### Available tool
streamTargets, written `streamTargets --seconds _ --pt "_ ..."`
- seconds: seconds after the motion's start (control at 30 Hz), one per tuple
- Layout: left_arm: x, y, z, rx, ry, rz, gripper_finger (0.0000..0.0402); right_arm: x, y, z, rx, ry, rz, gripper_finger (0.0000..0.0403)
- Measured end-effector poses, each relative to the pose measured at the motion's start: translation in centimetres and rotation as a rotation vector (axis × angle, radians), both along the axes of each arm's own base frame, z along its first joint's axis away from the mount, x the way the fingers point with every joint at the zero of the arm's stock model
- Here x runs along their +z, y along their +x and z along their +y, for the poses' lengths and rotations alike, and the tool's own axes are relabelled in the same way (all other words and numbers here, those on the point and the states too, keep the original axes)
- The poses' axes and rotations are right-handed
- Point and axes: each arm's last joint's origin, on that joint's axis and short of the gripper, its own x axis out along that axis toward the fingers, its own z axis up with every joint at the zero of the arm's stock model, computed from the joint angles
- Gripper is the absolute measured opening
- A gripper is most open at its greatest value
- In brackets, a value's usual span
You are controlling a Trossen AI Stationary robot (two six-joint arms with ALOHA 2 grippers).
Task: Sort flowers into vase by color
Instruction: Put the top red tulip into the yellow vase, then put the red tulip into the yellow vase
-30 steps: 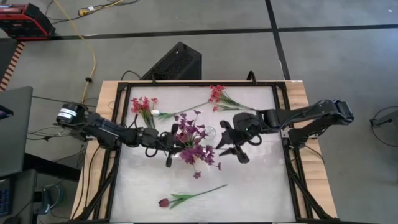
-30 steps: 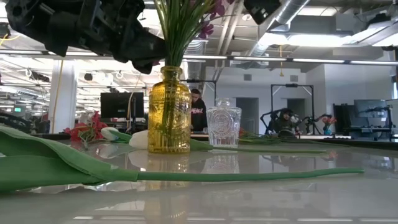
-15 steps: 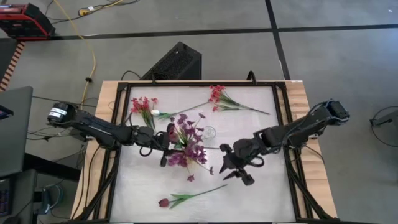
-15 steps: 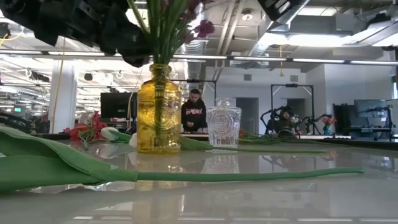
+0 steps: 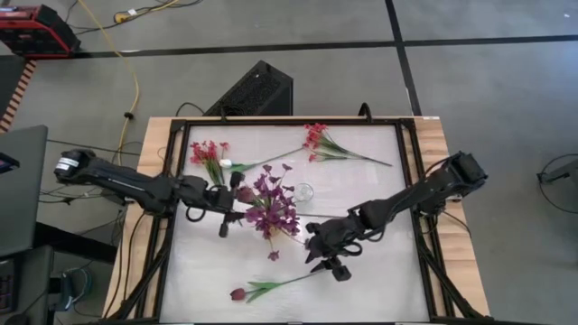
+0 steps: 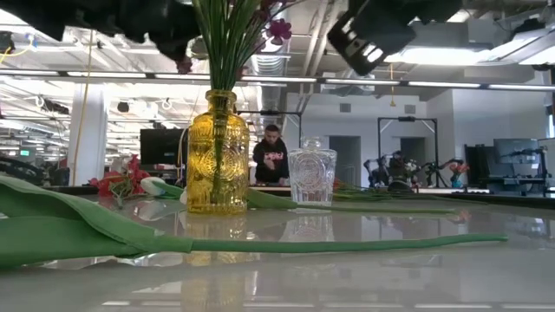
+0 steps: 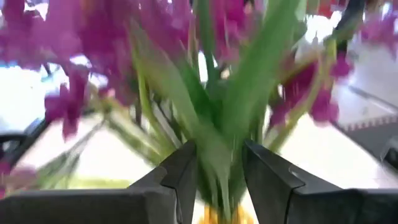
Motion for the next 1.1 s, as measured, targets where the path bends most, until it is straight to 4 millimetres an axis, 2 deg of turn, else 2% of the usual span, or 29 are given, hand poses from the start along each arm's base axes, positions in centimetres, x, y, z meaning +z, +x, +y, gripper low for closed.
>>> streamTargets --seconds 0.33,0.43,0.57,0.73,0.9,1.1 --pt "0.0 -3.0 0.5 0.032 -0.008 0.161 0.0114 -2.9 2.9 1.0 0.079 -0.034 -0.188 0.0164" --pt "-0.7 -3.5 0.8 0.090 -0.042 0.252 0.0114 -3.1 3.7 1.0 0.091 -0.001 -0.241 0.0164" --pt "-1.3 -3.6 0.8 0.133 -0.107 0.318 0.0114 -2.8 4.5 0.8 0.062 0.012 -0.210 0.0164" --pt "-2.4 -3.8 0.1 0.139 -0.169 0.414 0.0114 -2.8 4.3 1.5 -0.058 -0.022 -0.171 0.0164" --pt "-4.7 -3.9 -1.3 0.125 -0.210 0.418 0.0114 -3.1 3.1 3.8 -0.130 -0.101 -0.169 0.0164" --pt "-6.2 -4.3 -2.5 0.178 -0.237 0.383 0.0114 -3.6 1.6 6.6 -0.244 -0.134 -0.162 0.0164"
